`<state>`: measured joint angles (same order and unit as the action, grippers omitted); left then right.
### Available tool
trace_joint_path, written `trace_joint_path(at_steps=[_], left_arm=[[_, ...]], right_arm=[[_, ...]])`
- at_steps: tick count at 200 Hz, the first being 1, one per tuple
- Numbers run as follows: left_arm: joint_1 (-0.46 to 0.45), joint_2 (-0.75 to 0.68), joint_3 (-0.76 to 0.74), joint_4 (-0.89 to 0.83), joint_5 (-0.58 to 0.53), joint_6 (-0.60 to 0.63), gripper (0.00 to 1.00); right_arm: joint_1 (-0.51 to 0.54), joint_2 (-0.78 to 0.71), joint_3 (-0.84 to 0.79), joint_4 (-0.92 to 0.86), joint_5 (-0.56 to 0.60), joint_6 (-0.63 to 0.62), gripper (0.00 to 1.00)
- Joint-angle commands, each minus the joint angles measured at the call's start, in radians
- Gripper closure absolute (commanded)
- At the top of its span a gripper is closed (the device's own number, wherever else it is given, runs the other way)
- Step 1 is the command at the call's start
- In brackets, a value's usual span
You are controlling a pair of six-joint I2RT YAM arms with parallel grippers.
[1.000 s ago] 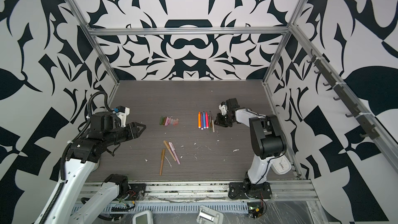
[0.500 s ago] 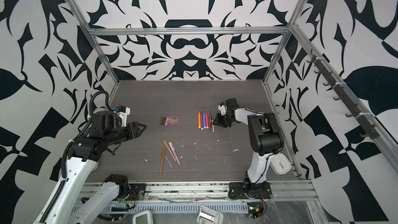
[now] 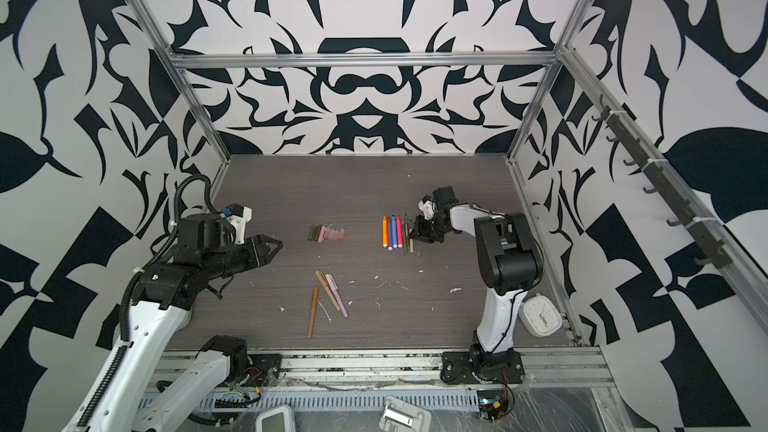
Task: Open the pen caps
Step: 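Carry the uncapped cream pen to the uncapped marker group while the left arm withdraws, then lay the cream pen beside the brown pen and open the right gripper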
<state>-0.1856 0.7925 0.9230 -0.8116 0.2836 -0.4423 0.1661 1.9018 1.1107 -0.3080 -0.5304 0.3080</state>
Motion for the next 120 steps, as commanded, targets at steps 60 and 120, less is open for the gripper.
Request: trace_joint_path(at_steps=[60, 120], left_arm=[[0.002, 0.002, -0.013, -0.007, -0.011, -0.003, 0.53], [0.002, 0.005, -0.013, -0.008, -0.012, -0.004, 0.53]], right_arm=[[0.003, 0.044, 0.093, -0.037, 0.05, -0.008, 0.83], [0.003, 0.054, 0.12, -0.039, 0.029, -0.005, 0.82]])
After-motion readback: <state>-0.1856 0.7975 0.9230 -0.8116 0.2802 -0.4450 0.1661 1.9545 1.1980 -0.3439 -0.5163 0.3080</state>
